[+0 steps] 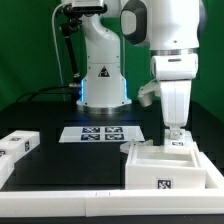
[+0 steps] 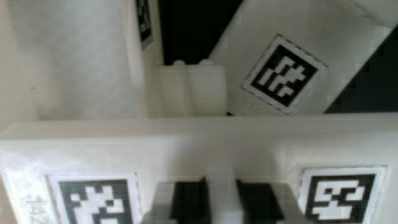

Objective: Assemble cabinet

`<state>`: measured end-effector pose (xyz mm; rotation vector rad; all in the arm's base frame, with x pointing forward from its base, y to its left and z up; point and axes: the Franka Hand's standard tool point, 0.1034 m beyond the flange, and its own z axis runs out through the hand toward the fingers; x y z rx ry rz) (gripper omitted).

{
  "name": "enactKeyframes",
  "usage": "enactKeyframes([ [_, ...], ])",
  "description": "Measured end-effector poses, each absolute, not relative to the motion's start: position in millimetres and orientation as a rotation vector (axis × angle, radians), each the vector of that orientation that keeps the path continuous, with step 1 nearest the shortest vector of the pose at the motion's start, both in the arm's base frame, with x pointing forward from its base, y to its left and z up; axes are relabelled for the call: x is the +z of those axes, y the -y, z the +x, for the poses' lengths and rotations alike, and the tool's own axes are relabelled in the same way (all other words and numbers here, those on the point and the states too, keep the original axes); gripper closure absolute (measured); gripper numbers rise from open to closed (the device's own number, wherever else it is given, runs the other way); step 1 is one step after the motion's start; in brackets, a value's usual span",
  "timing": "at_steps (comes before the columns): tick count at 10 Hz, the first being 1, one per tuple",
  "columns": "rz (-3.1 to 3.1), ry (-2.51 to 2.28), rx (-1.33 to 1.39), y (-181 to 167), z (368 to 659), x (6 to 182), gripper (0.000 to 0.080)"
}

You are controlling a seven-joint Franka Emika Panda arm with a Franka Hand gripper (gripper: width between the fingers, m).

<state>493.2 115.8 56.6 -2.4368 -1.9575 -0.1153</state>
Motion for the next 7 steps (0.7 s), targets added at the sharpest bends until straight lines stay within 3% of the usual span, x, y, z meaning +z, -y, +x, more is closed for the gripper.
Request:
enactKeyframes([
  [4,-2.437,1.958,-0.115,-116,494,56.7,0.073],
  [7,-2.435,1.961,-0.09,-109,523,58.2,0.073],
])
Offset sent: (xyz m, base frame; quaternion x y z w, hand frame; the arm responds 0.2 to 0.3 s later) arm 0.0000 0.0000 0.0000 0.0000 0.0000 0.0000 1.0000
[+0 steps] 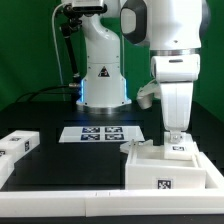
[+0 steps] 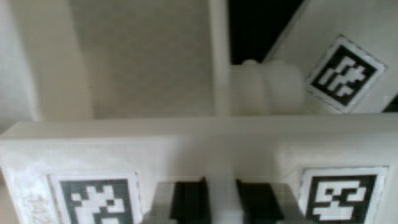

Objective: Assemble cabinet

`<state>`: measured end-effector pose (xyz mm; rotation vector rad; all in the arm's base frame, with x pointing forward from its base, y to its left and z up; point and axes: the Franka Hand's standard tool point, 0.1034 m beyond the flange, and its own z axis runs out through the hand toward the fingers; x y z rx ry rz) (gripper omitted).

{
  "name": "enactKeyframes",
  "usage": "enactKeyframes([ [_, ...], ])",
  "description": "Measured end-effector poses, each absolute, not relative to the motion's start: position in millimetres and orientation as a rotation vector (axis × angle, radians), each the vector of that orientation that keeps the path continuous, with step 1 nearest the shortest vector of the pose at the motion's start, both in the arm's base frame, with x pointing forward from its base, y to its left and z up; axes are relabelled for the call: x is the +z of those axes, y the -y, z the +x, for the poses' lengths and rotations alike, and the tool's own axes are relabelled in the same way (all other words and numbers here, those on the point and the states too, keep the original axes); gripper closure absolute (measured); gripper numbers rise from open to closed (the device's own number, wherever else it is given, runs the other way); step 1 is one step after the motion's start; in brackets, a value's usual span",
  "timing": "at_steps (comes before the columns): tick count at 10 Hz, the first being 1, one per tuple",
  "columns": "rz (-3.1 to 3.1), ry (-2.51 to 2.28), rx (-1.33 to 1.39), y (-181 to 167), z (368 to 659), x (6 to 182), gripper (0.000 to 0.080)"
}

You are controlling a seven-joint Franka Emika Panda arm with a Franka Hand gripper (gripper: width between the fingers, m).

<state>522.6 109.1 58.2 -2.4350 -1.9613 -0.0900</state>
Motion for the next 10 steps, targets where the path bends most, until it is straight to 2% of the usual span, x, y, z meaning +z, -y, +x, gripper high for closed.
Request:
enactKeyframes([
  [7,-2.431,1.989,-0.144,-99,568,58.6,0.0729],
  [10,-2.433,1.989,-0.151,-98,574,59.4,0.0728],
])
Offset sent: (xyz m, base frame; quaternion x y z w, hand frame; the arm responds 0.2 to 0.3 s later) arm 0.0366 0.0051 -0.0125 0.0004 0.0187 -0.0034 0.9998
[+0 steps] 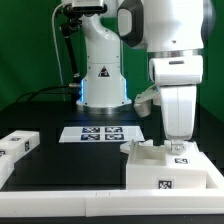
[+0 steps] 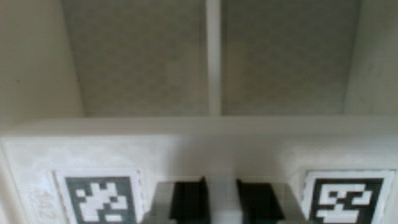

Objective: Assemble cabinet

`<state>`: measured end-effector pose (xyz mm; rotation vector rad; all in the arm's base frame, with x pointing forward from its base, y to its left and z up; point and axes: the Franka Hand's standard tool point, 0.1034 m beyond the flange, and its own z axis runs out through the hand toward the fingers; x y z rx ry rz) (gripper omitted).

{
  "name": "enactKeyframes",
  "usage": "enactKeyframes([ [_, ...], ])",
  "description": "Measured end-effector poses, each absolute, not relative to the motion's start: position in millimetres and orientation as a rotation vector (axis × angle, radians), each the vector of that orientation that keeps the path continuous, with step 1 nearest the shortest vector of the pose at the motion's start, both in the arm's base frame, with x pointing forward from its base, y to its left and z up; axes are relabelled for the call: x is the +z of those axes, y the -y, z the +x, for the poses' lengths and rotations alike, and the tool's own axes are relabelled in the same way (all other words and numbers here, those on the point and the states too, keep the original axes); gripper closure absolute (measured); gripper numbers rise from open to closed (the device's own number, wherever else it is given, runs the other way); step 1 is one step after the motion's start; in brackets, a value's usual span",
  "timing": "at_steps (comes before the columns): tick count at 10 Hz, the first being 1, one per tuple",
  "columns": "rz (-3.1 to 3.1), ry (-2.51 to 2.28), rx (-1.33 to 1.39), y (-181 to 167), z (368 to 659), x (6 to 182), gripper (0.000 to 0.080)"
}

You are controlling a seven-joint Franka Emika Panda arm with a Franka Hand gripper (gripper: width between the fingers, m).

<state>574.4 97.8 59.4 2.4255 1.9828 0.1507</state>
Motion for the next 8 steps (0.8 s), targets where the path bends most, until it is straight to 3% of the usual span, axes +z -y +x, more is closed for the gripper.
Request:
enactKeyframes([
  [3,2.422,-1.982,0.163,-98.9,574.3,58.9,0.0684],
  [5,2.421,-1.985,0.165,-100.2,574.4,59.2,0.0359],
  [6,2.417,-1.986,0.166,-101.0,574.8,61.1,0.0359],
  [7,2.412,-1.984,0.173,-101.2,576.0,64.8,0.0128],
  [8,2.408,-1.982,0.177,-100.8,576.2,68.0,0.0128],
])
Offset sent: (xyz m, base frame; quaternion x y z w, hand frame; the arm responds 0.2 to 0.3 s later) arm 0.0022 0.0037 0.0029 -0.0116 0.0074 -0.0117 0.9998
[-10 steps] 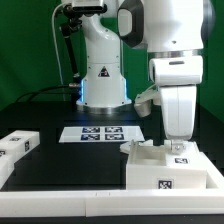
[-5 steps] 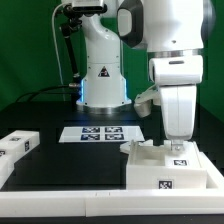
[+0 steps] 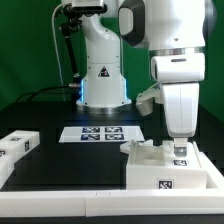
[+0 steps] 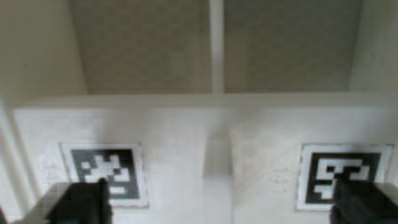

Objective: Assemble cabinet

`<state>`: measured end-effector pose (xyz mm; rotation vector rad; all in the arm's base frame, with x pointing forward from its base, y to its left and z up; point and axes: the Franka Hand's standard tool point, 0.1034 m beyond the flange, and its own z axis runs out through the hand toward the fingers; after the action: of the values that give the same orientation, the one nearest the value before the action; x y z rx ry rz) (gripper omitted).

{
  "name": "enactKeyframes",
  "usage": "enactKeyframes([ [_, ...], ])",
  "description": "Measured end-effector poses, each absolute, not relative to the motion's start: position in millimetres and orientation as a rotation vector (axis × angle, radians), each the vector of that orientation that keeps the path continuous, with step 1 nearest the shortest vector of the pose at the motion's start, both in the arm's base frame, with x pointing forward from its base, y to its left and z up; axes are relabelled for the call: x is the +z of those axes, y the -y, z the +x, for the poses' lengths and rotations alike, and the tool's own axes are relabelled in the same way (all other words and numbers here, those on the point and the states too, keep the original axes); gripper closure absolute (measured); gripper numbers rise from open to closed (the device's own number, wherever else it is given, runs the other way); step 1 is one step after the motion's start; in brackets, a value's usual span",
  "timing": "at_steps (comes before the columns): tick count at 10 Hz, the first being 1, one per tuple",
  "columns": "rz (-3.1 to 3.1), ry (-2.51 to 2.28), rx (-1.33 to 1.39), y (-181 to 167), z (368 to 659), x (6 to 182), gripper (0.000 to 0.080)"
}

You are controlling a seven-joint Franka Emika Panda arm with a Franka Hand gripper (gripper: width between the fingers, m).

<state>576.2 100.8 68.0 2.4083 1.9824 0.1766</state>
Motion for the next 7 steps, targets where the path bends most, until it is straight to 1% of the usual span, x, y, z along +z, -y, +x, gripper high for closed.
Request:
enactKeyframes([
  [1,2.406,-1.979,0.178,-100,575,71.5,0.004],
  [2,2.405,-1.973,0.178,-100,572,76.5,0.0012],
  [5,2.464,-1.878,0.168,-101,546,95.2,0.0002],
  [7,2.455,-1.877,0.165,-99,527,99.6,0.0002],
])
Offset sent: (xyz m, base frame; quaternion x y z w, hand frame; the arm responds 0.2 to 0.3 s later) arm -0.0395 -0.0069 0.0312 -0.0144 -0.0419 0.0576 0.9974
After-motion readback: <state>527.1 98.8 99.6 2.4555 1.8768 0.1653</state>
